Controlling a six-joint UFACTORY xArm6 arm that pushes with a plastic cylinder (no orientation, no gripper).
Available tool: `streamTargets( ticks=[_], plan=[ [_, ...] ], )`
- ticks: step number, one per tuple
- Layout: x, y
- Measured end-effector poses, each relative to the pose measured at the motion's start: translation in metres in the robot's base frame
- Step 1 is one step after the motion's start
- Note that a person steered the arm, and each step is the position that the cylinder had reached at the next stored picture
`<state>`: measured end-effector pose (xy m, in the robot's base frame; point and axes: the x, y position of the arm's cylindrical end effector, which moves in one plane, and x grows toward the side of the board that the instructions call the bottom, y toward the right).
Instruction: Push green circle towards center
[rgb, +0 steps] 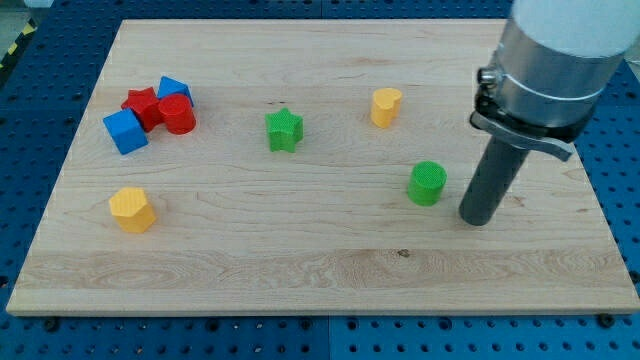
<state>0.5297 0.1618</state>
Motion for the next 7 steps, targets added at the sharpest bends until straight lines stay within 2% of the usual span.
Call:
streamTargets(
  ticks=[5, 7],
  plan=[
    [-0.007, -0.011],
    [-0.037, -0.027]
  ],
)
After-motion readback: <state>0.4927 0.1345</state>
